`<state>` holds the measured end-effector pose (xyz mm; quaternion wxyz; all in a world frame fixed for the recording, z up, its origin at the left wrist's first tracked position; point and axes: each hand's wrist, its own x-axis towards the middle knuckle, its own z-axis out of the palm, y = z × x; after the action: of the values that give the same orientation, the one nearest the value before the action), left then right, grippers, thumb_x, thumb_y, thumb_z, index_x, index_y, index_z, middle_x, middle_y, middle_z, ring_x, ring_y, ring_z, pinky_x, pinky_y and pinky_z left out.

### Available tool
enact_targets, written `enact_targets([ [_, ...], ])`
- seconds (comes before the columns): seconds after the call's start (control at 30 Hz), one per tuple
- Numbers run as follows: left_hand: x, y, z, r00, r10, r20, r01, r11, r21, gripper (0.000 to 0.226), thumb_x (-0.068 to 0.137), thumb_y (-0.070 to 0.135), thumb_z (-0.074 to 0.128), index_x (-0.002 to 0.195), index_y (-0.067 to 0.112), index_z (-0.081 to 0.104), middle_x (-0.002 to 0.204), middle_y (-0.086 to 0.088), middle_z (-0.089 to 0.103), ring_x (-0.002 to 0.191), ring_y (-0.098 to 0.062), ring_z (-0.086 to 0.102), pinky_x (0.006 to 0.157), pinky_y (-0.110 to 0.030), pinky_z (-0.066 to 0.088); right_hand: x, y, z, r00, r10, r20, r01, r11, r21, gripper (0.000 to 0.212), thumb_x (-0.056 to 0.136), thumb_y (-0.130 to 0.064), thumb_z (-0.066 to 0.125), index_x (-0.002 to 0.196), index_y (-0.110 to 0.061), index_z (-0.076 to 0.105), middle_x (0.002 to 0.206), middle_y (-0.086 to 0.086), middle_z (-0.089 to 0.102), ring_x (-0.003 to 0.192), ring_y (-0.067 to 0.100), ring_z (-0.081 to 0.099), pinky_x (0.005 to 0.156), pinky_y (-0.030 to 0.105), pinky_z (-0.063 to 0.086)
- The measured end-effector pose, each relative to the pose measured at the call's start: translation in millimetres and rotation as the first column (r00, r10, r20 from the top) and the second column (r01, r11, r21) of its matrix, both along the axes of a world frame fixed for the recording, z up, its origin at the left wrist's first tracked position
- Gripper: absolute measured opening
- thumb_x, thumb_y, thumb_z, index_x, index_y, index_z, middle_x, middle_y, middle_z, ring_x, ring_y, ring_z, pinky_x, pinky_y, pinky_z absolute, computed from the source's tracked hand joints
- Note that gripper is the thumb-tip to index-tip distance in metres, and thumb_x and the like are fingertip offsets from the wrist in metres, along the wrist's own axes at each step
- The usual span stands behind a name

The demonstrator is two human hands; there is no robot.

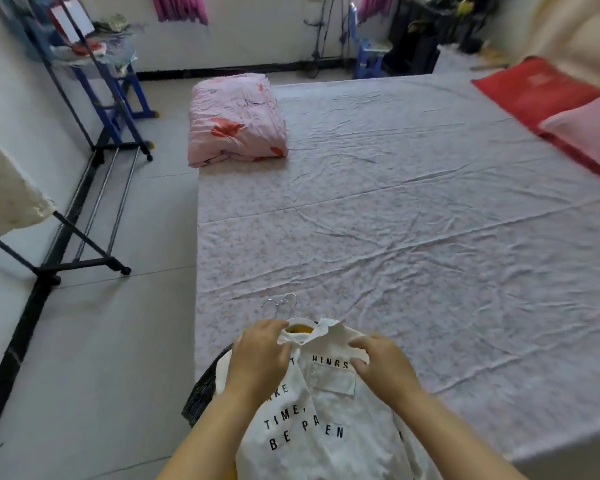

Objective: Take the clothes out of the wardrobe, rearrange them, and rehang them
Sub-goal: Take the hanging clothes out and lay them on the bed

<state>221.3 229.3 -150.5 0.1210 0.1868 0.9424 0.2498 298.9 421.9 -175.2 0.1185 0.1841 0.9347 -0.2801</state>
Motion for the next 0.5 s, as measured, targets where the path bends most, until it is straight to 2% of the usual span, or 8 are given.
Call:
enact_targets([
  [0.1, 10.4, 9.7, 13.7, 0.977, -0.210, -0.045, 0.210, 0.978, -0.008, 0.036, 0.093, 0.030, 0.049, 0.129, 0.025, 0.050, 0.129, 0.007, 0.052, 0.118, -0.013, 0.046, 0.096, -0.025, 0.035, 45.7, -3.8, 18.2, 0.990, -0.137, 0.029, 0.136, 0.990, 0.039, 0.036, 0.091, -0.028, 0.055, 0.126, -0.023, 0.056, 0.131, -0.003, 0.053, 0.120, 0.011, 0.048, 0.096, 0.021, 0.038],
  [0.2, 31.7, 19.5, 26.0, 0.883, -0.468, -0.049, 0.462, 0.882, -0.090, 0.040, 0.093, 0.035, 0.047, 0.133, 0.027, 0.046, 0.133, 0.008, 0.050, 0.121, -0.014, 0.045, 0.098, -0.025, 0.034, 104.5, -16.8, 39.6, 0.949, -0.316, 0.010, 0.314, 0.945, 0.089, 0.036, 0.092, -0.034, 0.050, 0.126, -0.022, 0.056, 0.129, -0.005, 0.053, 0.120, 0.012, 0.048, 0.096, 0.023, 0.041],
  [0.27, 55.5, 26.6, 34.1, 0.787, -0.616, -0.040, 0.608, 0.784, -0.123, 0.042, 0.093, 0.037, 0.047, 0.134, 0.027, 0.045, 0.134, 0.007, 0.050, 0.120, -0.015, 0.047, 0.099, -0.026, 0.035, 148.9, -31.1, 52.1, 0.900, -0.433, 0.042, 0.428, 0.899, 0.099, 0.042, 0.089, -0.042, 0.047, 0.123, -0.020, 0.059, 0.124, -0.002, 0.054, 0.119, 0.016, 0.049, 0.093, 0.025, 0.040],
  [0.37, 103.9, 39.3, 47.5, 0.630, -0.776, -0.021, 0.767, 0.626, -0.138, 0.041, 0.094, 0.038, 0.045, 0.134, 0.028, 0.044, 0.136, 0.009, 0.048, 0.122, -0.014, 0.046, 0.100, -0.026, 0.036, 222.2, -49.8, 62.7, 0.825, -0.558, 0.089, 0.543, 0.826, 0.151, 0.038, 0.087, -0.033, 0.052, 0.123, -0.022, 0.059, 0.125, 0.004, 0.054, 0.119, 0.021, 0.049, 0.094, 0.029, 0.043],
  [0.5, 188.6, 63.0, 69.6, 0.359, -0.933, -0.036, 0.915, 0.360, -0.180, 0.041, 0.095, 0.036, 0.043, 0.135, 0.027, 0.042, 0.138, 0.007, 0.046, 0.125, -0.016, 0.043, 0.105, -0.029, 0.030, 331.3, -84.1, 81.6, 0.672, -0.739, 0.054, 0.708, 0.662, 0.246, 0.038, 0.091, -0.036, 0.053, 0.127, -0.028, 0.054, 0.127, -0.001, 0.052, 0.121, 0.018, 0.046, 0.098, 0.027, 0.039],
])
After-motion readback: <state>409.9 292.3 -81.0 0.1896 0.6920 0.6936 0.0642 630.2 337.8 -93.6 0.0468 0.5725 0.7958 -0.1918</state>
